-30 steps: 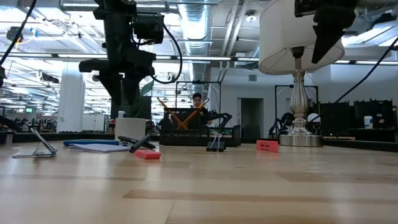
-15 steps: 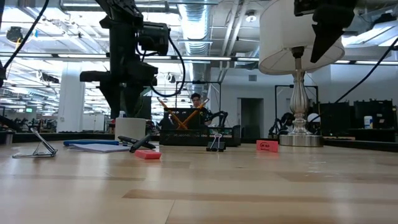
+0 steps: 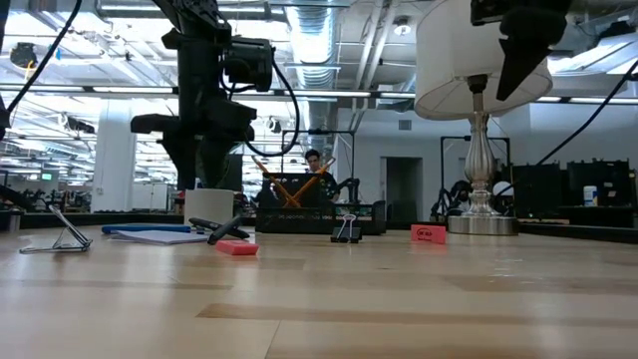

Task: Pick and place office supplies into organizer
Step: Put the top black ball pen into the desk organizer

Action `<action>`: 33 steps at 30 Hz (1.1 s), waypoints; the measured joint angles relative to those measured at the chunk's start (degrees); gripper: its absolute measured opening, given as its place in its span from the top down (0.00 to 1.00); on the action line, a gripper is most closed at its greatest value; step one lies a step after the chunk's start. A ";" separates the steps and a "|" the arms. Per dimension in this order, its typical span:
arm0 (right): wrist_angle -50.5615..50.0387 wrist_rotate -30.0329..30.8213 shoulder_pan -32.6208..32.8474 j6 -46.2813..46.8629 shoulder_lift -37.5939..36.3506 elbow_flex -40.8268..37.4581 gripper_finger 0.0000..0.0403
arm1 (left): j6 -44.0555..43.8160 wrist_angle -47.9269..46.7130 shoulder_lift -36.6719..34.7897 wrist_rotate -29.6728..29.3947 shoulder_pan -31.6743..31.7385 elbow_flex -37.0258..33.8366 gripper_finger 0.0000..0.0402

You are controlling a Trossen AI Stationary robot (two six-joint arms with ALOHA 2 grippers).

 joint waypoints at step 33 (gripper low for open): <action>0.56 -0.33 0.00 0.04 0.00 0.02 0.56 | -1.48 0.90 2.00 -0.49 -0.05 0.00 0.56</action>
